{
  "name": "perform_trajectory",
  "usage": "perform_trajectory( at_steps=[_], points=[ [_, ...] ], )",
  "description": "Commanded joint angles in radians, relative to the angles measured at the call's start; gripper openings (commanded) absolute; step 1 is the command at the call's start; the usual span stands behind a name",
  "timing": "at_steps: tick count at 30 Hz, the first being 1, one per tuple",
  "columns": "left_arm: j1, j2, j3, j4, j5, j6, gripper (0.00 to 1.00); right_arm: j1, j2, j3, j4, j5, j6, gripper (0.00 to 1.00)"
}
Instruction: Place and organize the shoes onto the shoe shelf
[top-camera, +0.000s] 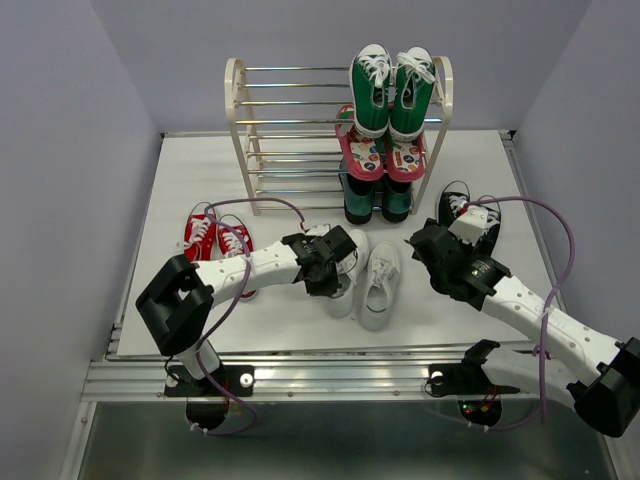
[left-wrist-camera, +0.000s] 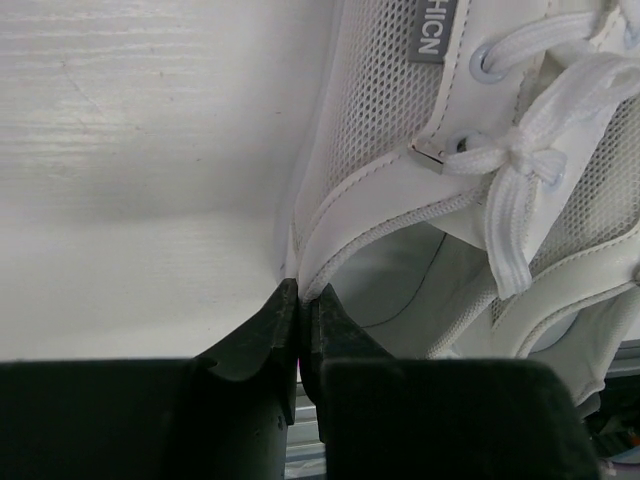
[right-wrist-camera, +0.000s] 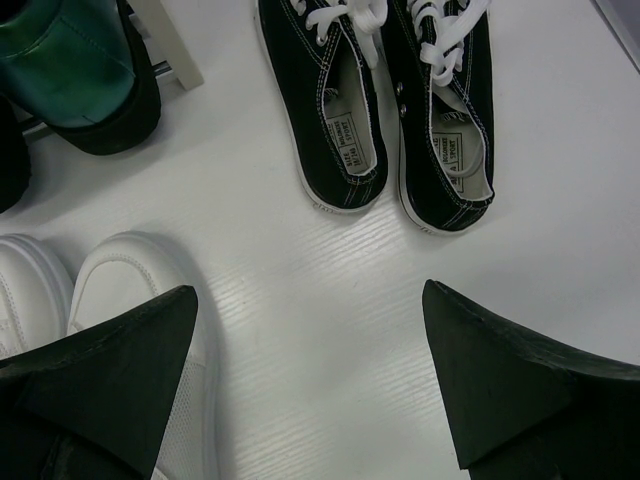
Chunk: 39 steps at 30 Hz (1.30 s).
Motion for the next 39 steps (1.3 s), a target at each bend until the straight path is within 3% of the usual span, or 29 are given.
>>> perform_trajectory(
  at_steps=[1, 17, 27, 39],
  points=[
    [-0.012, -0.04, 0.069, -0.099, -0.066, -0.035, 0.0, 0.002, -0.014, -0.001, 0.0, 0.041, 0.022, 1.0],
    [-0.01, -0.176, 0.066, -0.16, -0.328, -0.078, 0.0, 0.002, -0.016, 0.001, -0.012, 0.062, 0.026, 1.0],
    [0.102, -0.249, 0.002, -0.021, -0.385, -0.01, 0.0, 0.002, -0.008, 0.01, -0.029, 0.076, 0.028, 1.0],
    [0.232, -0.193, 0.005, 0.15, -0.41, 0.111, 0.0, 0.002, 0.01, 0.014, -0.041, 0.094, 0.037, 1.0]
  ],
)
